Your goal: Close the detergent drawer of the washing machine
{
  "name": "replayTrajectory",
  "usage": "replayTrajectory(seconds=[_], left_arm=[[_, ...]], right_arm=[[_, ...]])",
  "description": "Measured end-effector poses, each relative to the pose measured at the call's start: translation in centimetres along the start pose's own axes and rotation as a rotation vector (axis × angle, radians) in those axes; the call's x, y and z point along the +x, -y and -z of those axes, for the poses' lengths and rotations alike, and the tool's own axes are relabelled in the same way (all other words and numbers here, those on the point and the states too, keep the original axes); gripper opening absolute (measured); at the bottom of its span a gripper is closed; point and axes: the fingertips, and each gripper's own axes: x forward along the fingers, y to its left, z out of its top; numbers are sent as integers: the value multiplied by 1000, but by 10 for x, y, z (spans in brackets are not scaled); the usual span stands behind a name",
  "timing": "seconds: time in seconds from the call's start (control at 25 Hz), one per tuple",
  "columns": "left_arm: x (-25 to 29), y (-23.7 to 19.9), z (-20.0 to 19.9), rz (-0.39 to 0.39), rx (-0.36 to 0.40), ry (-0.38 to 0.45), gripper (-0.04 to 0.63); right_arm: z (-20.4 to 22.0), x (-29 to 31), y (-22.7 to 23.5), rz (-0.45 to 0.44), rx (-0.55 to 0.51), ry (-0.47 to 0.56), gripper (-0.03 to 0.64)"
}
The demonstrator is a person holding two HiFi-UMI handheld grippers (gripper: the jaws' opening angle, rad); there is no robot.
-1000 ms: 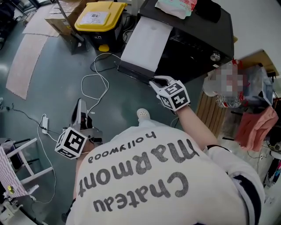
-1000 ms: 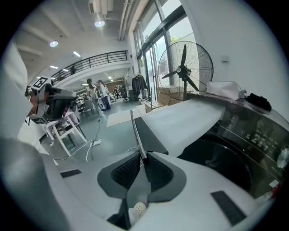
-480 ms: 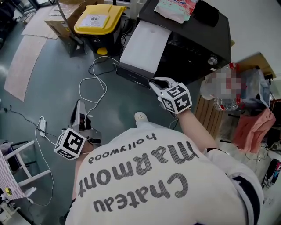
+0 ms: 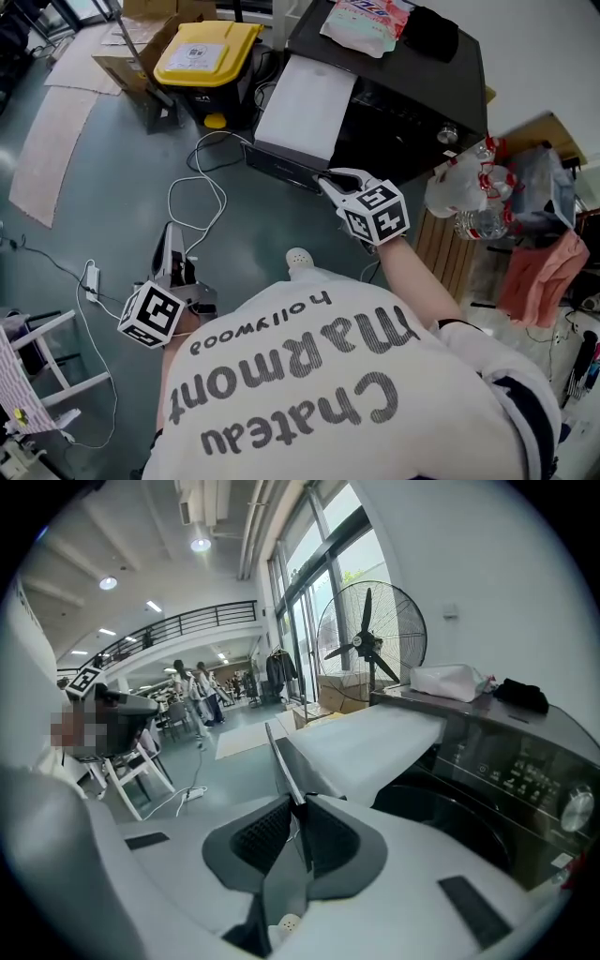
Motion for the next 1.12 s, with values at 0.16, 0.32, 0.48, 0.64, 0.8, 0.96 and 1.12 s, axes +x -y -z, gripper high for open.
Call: replayTrajectory(seconds=[0.16, 0.32, 0.48, 0.64, 0.8, 0.96, 1.12], left_arm=[[4, 5, -3, 1, 8, 5, 8], [6, 3, 1, -15, -3, 3, 8], [10, 3, 0, -21, -4, 9, 8], [15, 6, -3, -23, 0, 21, 8], [21, 3, -1, -39, -13, 22, 8], [29, 5, -1, -46, -15, 23, 8], [38, 8, 1, -51, -16, 24, 8]], right_arm=[[0, 3, 5, -2, 7, -4, 66], [-1, 6, 10, -9, 11, -6, 66], [-2, 9, 18, -9, 9, -8, 66], [-7, 11, 26, -11, -2, -9, 66], [-8, 15, 31, -20, -12, -14, 66], [-12, 17, 42, -22, -11, -16, 66], [-14, 22, 49, -41, -22, -27, 66]])
